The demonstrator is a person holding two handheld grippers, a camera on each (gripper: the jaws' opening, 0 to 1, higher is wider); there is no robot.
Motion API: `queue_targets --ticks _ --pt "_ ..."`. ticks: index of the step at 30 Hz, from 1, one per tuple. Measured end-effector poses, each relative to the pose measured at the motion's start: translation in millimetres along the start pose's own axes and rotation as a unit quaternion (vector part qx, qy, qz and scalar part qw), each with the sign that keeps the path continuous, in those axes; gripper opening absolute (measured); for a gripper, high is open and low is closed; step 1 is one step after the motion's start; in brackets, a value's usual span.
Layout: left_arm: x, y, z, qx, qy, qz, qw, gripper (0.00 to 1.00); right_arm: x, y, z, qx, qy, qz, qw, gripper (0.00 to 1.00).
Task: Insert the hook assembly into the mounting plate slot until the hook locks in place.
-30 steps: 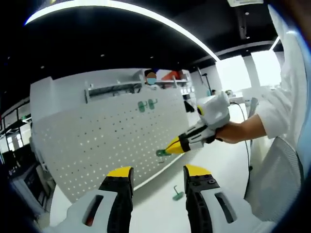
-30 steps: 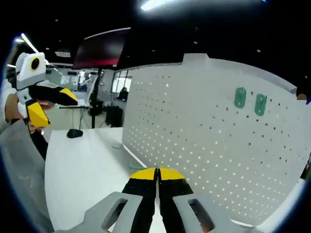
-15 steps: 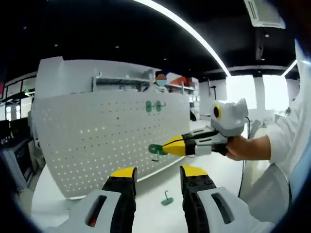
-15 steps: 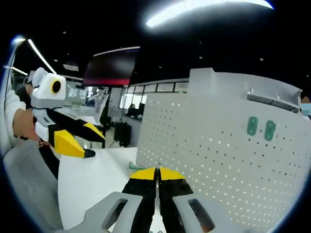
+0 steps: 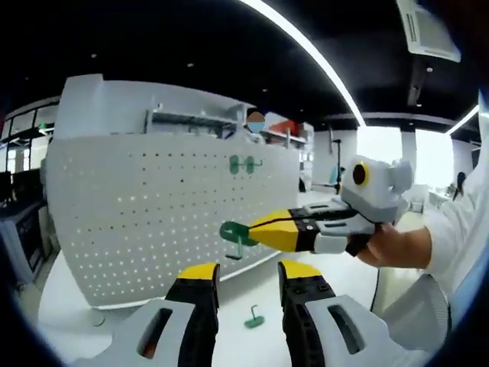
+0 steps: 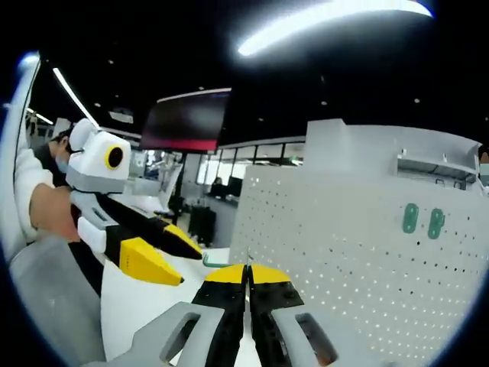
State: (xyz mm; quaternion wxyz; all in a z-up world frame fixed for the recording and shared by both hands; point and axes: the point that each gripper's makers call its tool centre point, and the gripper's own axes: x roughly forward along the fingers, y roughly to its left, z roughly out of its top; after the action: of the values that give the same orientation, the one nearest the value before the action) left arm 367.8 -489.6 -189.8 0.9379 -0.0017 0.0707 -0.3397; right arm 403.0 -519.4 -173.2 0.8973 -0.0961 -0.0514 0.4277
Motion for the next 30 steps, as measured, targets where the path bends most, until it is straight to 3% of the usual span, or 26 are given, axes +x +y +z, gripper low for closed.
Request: queue_targets --ticks 17,30 --pt "0 -3.2 4.5 -0.025 -0.013 -0.004 0.9996 0.29 0 8 1.3 0.005 -0.011 0.008 0.9999 0.00" --pt "0 1.3 14.8 -0.068 -0.039 -0.003 0.9969 0.18 -1 6 3.2 0.009 -0.023 0.003 0.9997 0.00"
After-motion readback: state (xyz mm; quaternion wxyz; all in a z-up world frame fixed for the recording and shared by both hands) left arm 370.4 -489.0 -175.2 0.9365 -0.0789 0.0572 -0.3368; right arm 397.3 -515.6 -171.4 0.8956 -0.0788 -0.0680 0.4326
